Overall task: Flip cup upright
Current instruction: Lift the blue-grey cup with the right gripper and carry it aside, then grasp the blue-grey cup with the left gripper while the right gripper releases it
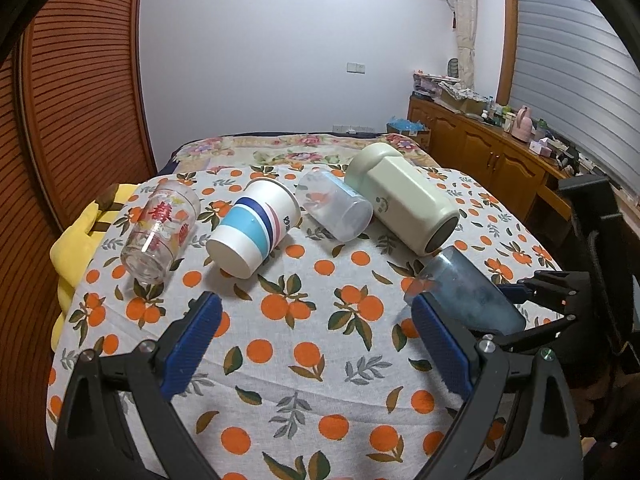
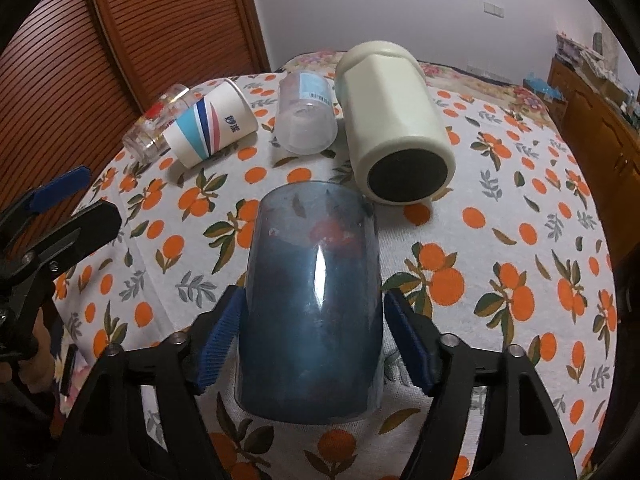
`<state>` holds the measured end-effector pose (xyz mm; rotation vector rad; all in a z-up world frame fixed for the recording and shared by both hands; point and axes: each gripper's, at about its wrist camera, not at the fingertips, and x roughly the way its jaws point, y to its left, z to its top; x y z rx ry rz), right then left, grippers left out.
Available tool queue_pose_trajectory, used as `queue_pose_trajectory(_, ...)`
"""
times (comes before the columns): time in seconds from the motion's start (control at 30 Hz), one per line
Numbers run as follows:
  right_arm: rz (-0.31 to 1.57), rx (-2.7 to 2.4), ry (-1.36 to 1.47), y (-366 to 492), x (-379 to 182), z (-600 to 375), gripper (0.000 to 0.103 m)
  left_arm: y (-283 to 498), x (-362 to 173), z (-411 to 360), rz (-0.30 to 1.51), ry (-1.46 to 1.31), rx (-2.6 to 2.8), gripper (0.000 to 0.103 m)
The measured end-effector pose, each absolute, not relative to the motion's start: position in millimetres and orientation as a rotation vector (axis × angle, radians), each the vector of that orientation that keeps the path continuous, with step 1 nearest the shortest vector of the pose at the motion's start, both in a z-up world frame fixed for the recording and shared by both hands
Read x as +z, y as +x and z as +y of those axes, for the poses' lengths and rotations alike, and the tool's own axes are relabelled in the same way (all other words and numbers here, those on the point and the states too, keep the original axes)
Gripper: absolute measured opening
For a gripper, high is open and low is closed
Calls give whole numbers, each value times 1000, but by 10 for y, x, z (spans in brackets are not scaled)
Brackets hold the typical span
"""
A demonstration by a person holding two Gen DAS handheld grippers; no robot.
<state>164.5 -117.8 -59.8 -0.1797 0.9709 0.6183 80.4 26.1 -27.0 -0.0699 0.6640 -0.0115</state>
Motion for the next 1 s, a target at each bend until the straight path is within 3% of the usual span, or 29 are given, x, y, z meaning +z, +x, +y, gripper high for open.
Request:
queue_pose_trajectory(0.47, 893, 594, -110, 1438, -198, -1802, 75, 1002, -168, -107, 735, -76, -86, 96)
queue_pose_trajectory(1.0, 872, 525, -31, 1452, -231, -2391, 75, 1549, -321, -592, 961, -90, -101, 96)
